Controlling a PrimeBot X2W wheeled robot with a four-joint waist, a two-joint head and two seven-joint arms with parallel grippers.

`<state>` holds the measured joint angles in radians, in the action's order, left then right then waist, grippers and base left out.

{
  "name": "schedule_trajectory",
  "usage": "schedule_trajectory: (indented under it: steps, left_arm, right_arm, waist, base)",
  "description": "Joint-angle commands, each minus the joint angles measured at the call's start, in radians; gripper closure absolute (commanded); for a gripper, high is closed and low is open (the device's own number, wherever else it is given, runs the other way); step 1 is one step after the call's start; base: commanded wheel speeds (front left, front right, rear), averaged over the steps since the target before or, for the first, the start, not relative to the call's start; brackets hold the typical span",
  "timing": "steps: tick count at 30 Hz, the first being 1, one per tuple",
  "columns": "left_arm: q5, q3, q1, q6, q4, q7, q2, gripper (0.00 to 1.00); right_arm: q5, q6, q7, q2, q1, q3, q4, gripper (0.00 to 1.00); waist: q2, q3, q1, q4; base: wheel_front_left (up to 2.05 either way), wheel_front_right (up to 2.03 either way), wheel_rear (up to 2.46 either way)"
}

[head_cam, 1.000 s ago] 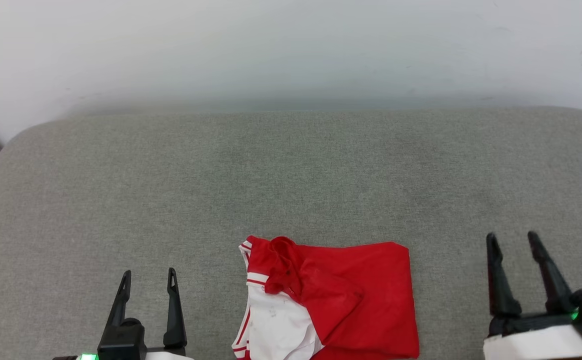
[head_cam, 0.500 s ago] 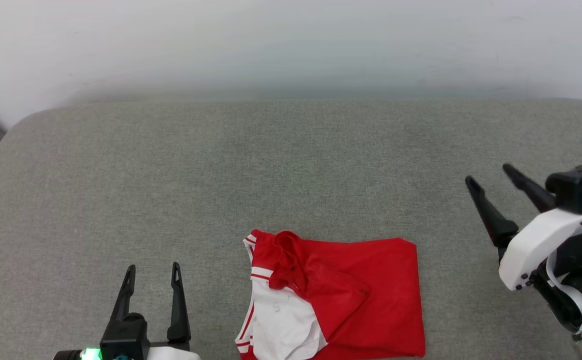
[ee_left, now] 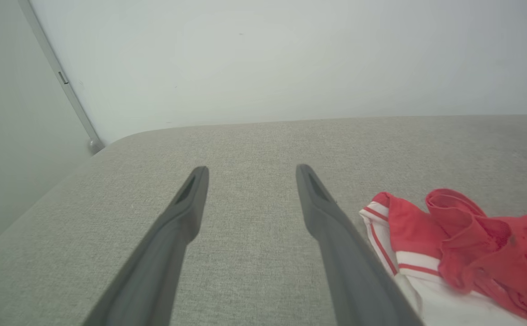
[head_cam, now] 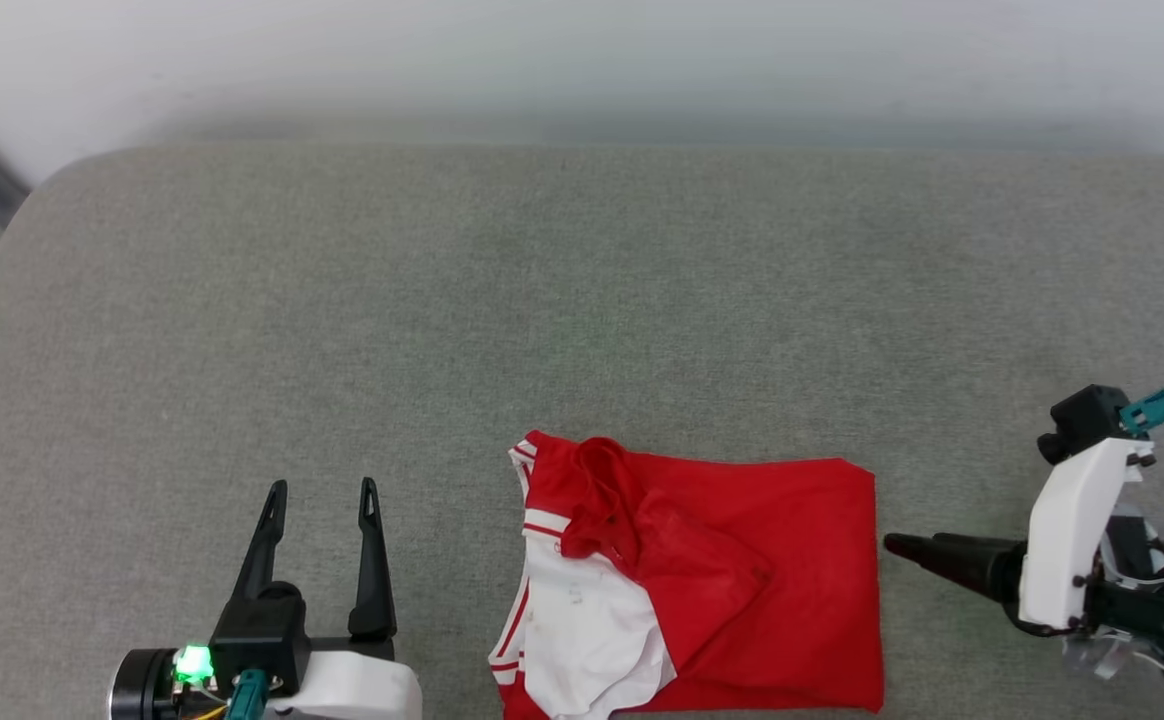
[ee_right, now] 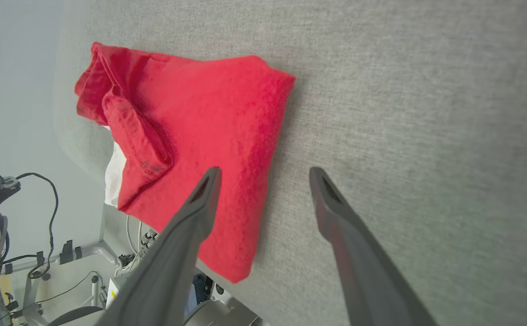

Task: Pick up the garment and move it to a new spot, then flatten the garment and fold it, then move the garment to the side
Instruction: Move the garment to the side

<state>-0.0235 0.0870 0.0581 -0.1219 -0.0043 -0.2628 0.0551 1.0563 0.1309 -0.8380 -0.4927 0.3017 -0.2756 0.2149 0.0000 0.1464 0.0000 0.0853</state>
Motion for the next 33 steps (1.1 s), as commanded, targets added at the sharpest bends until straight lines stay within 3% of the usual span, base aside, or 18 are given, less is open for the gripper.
schedule_trajectory:
  steps: [1,15,16,17,18,26,33]
  left_arm:
    - [-0.003,0.002,-0.017,0.004,0.001,-0.003,-0.002,0.00]
    - [-0.005,0.028,-0.071,0.012,0.016,-0.003,-0.004,0.00]
    - [-0.006,0.027,-0.071,0.011,0.017,-0.003,-0.005,0.00]
    - [-0.007,0.028,-0.072,0.010,0.018,-0.003,-0.005,0.00]
    - [-0.007,0.027,-0.074,0.009,0.019,-0.003,-0.005,0.00]
    - [-0.007,0.019,-0.045,0.002,0.030,-0.002,-0.005,0.00]
    - [-0.004,0.005,-0.018,-0.001,0.030,-0.002,-0.005,0.00]
  right_arm:
    - [0.015,0.000,-0.003,0.025,-0.004,-0.006,0.018,0.00]
    - [-0.017,-0.001,-0.008,0.104,-0.008,-0.175,0.163,0.00]
    - [-0.022,-0.001,0.003,0.105,-0.006,-0.183,0.167,0.56]
    - [-0.025,-0.002,0.021,0.106,0.001,-0.185,0.170,0.94]
    - [-0.024,-0.002,0.030,0.107,0.007,-0.189,0.174,1.00]
    - [-0.029,-0.001,0.136,0.055,0.094,-0.214,0.126,1.00]
    - [-0.051,0.000,0.205,-0.052,0.170,-0.284,-0.013,1.00]
  waist:
    - [0.0000,0.023,0.0000,0.018]
    - [0.0000,0.092,0.0000,0.072]
    - [0.0000,0.094,0.0000,0.074]
    - [0.0000,0.095,0.0000,0.075]
    - [0.0000,0.096,0.0000,0.076]
    - [0.0000,0.057,0.0000,0.054]
    - [0.0000,0.005,0.0000,-0.006]
  base:
    - [0.00,0.00,0.00]
    - [0.00,0.00,0.00]
    - [0.00,0.00,0.00]
    - [0.00,0.00,0.00]
    - [0.00,0.00,0.00]
    - [0.00,0.00,0.00]
    - [0.00,0.00,0.00]
